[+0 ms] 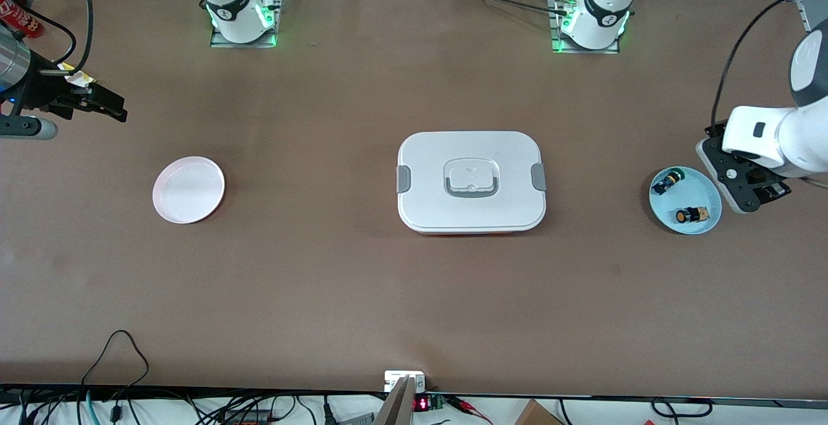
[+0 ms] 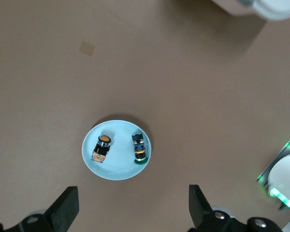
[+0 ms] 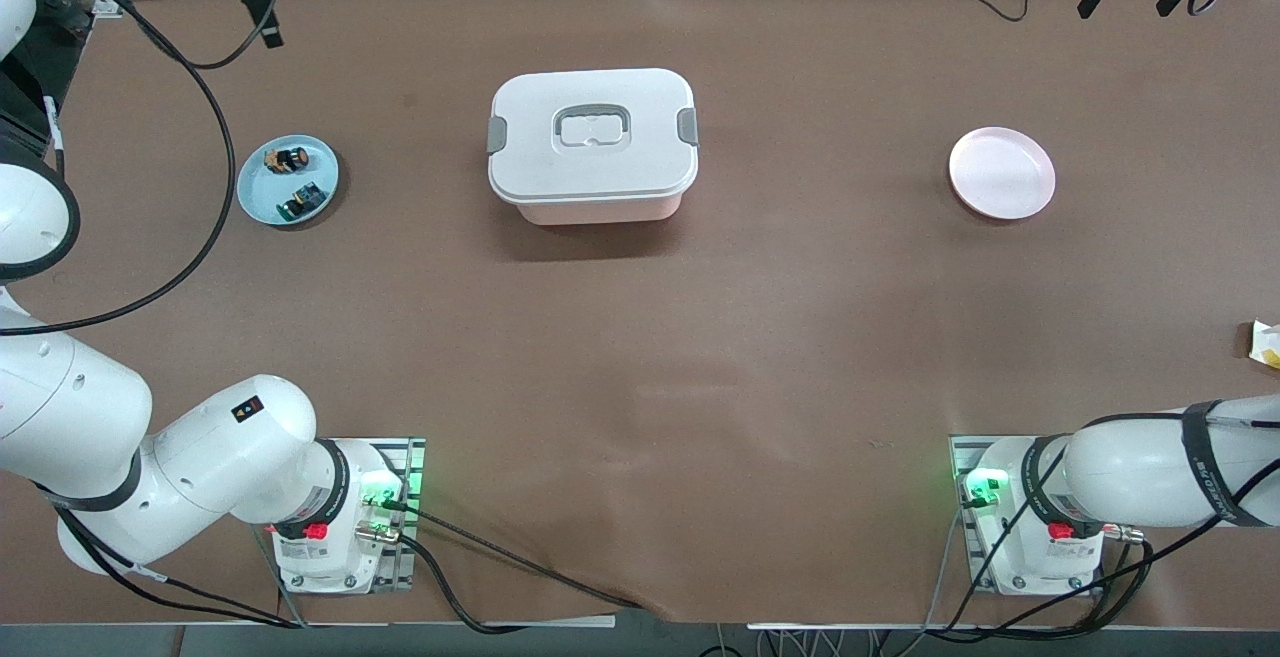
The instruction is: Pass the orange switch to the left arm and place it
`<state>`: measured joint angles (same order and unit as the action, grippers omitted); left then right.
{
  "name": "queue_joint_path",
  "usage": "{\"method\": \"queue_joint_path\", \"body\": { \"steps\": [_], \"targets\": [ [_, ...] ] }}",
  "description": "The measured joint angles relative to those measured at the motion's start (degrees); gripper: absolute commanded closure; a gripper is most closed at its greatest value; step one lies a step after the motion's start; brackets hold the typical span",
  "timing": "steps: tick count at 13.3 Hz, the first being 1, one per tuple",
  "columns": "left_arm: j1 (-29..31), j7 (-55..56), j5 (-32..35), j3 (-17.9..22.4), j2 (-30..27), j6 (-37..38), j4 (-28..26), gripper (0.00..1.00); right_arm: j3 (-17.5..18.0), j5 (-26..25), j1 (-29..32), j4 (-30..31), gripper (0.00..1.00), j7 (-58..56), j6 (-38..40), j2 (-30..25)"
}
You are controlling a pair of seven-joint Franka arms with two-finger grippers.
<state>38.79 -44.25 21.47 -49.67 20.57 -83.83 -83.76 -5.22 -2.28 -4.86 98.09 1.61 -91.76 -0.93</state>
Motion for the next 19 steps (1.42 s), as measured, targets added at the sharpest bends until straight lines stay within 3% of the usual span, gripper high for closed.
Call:
{"method": "queue_joint_path", "body": {
  "steps": [4,5,8,10,15,19],
  "targets": [
    [-1.1,18.9,-5.5,-0.5,-0.2,4.1,3.1,0.0,0.0,0.0,-0.1,-0.3,0.0,-0.1,0.0,-0.1],
    [-4.1,22.2,-7.2,2.7,-1.0,4.2,3.6,0.0,0.0,0.1,-0.1,-0.5,0.0,-0.1,0.0,-0.1],
    [-21.8,35.0,-17.0,23.7,-5.5,3.5,4.0,0.0,0.0,0.1,-0.1,-1.2,0.0,-0.2,0.1,-0.1],
    [-28.9,42.2,-19.4,33.0,-8.3,-0.4,3.0,0.0,0.0,0.1,-0.1,-1.3,0.0,-0.2,0.1,-0.1],
    [-38.2,49.1,-19.8,44.4,-18.0,-13.7,-10.0,0.0,0.0,0.2,-0.1,-1.3,0.0,-0.2,0.1,-0.1],
    [-38.7,50.1,-19.8,46.0,-23.3,-15.9,-18.2,0.0,0.0,0.2,-0.1,-1.3,0.0,-0.3,0.1,-0.1]
  ]
}}
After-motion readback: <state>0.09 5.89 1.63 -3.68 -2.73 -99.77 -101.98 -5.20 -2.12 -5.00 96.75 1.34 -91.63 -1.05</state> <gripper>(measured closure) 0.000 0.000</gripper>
